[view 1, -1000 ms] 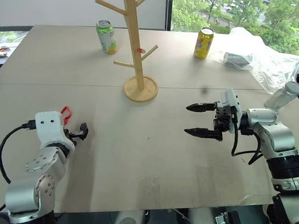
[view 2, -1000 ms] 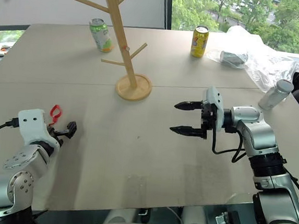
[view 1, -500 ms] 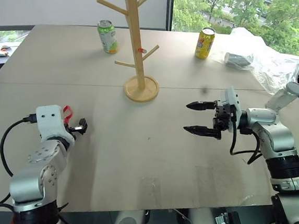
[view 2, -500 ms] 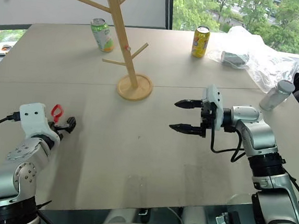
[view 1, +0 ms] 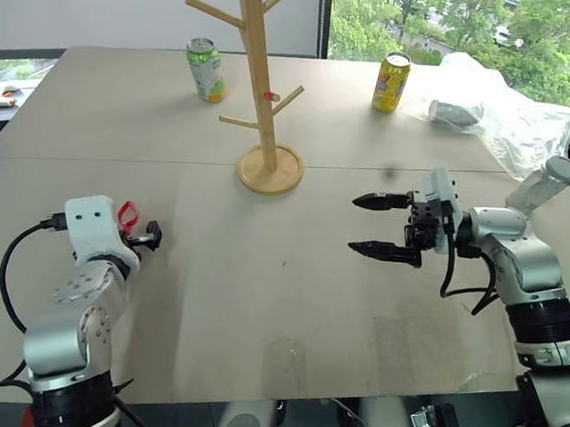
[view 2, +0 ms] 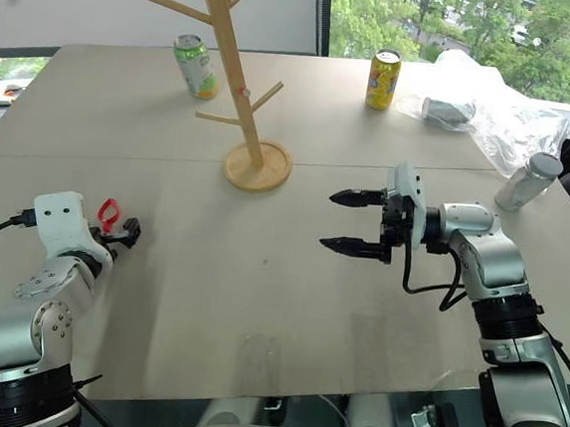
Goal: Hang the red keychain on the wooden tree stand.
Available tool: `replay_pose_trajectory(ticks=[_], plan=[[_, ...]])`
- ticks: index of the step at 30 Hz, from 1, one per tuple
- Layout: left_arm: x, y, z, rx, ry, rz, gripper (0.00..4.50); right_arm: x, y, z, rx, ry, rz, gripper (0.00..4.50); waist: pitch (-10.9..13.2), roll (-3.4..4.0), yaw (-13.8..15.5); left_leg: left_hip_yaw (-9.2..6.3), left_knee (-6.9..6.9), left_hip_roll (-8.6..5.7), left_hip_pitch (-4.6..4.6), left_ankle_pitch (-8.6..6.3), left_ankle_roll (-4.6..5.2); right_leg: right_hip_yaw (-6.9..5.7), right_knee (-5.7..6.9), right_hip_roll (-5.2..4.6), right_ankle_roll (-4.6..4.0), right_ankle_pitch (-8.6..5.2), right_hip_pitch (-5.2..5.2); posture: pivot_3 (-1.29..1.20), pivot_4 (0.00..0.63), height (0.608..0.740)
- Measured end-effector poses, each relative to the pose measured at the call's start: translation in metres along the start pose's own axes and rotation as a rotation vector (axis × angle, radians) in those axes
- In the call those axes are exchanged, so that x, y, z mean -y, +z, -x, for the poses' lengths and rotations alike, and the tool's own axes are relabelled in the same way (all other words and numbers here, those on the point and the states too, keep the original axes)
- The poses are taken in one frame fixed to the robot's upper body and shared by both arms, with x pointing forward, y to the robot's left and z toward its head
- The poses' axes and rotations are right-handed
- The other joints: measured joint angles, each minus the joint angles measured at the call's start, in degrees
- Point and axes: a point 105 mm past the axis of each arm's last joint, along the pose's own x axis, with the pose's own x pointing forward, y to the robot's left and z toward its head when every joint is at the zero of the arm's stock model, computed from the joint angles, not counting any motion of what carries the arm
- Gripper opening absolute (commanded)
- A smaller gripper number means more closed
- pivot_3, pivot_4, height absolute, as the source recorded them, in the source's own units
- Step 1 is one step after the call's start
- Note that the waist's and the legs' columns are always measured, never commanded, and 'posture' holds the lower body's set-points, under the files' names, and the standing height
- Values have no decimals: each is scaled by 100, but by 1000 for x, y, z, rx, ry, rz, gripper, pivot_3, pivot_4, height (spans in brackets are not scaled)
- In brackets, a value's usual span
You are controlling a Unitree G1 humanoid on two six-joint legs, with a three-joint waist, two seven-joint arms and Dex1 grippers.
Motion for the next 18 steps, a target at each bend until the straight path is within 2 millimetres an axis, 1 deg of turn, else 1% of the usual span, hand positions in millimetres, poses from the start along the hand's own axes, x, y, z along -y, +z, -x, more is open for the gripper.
replay_pose_trajectory(ticks=[13,15,18], plan=[[-1,2,-5,-3,8,8,4500,1,0,1,3,-11,4,4412,0,0,-1,0,0,0,1,0,0,0,0,0,2,1,0,0,150,740],[-1,2,-6,-5,8,7,3955,1,0,1,3,-13,4,4500,0,0,-2,0,0,0,1,0,0,0,1,0,2,1,0,0,150,740],[1,1,-6,-8,0,19,2738,1,0,1,4,-18,5,4500,0,0,-4,1,0,0,2,0,0,0,1,-1,2,1,0,0,150,740]])
